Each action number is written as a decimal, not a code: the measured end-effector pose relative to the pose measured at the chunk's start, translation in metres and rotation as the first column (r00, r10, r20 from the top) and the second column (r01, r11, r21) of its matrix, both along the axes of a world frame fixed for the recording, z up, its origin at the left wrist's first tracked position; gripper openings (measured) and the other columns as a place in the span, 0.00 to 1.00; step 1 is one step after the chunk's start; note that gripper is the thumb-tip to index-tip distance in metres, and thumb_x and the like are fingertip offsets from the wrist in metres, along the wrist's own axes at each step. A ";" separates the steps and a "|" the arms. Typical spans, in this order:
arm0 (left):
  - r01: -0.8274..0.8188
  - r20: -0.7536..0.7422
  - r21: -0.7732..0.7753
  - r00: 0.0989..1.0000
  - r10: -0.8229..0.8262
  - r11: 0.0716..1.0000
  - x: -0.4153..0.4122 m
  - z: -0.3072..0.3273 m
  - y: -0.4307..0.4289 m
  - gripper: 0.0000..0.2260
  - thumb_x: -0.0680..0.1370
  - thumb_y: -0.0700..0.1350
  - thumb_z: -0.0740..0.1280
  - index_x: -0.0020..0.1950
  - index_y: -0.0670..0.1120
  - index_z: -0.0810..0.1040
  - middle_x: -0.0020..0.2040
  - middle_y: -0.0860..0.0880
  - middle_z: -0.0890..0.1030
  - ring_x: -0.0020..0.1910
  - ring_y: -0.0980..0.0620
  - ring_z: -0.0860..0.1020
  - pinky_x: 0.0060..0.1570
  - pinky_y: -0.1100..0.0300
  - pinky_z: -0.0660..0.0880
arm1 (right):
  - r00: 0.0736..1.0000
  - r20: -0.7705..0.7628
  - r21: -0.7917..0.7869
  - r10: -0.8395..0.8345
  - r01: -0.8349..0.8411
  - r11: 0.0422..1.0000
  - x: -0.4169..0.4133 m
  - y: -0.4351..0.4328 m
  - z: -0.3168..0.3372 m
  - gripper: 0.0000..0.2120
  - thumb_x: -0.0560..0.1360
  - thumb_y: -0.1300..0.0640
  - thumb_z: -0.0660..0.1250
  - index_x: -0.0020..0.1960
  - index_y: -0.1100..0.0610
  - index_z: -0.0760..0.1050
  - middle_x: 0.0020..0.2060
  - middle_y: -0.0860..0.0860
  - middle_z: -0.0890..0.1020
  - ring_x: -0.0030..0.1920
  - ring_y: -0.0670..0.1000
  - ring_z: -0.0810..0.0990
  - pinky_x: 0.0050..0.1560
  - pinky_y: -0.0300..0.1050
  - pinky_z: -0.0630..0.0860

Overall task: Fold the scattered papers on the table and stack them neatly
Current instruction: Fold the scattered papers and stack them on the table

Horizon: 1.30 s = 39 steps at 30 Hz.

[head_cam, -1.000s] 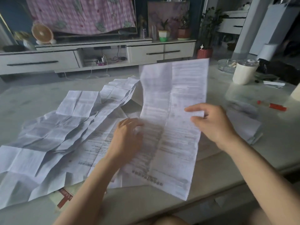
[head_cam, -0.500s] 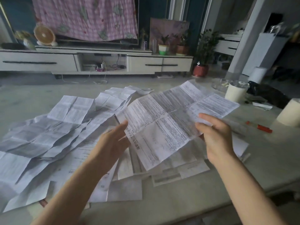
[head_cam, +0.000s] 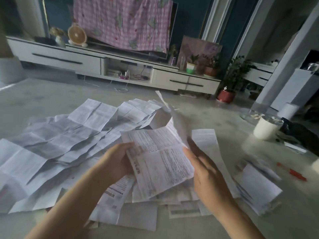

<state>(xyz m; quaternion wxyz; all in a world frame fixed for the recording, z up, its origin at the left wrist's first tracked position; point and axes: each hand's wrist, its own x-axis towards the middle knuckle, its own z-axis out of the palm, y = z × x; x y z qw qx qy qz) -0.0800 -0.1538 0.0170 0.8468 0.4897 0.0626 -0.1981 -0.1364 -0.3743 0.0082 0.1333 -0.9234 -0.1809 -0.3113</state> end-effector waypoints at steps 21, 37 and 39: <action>0.256 0.230 -0.012 0.941 -0.247 0.966 0.001 0.002 0.012 0.15 0.73 0.25 0.58 0.51 0.39 0.78 0.45 0.40 0.83 0.40 0.44 0.83 0.38 0.53 0.81 | 0.819 -0.431 0.877 0.378 0.281 0.390 0.007 0.001 0.035 0.09 0.72 0.60 0.68 0.53 0.56 0.77 0.49 0.48 0.82 0.50 0.48 0.81 0.48 0.37 0.76; 0.208 0.298 0.105 0.926 -0.231 0.972 -0.006 0.002 0.006 0.06 0.72 0.33 0.64 0.46 0.37 0.79 0.43 0.44 0.84 0.41 0.48 0.83 0.42 0.55 0.81 | 0.738 -0.512 0.844 0.439 0.337 0.418 0.017 0.017 0.035 0.24 0.63 0.56 0.72 0.57 0.60 0.77 0.50 0.52 0.84 0.52 0.50 0.82 0.55 0.45 0.76; 0.219 0.299 0.120 0.922 -0.246 0.968 -0.006 0.003 0.006 0.05 0.73 0.33 0.64 0.45 0.38 0.79 0.43 0.44 0.84 0.40 0.48 0.83 0.41 0.56 0.81 | 0.725 -0.515 0.843 0.458 0.331 0.424 0.016 0.016 0.034 0.22 0.63 0.56 0.72 0.57 0.59 0.77 0.49 0.51 0.84 0.52 0.48 0.82 0.54 0.42 0.77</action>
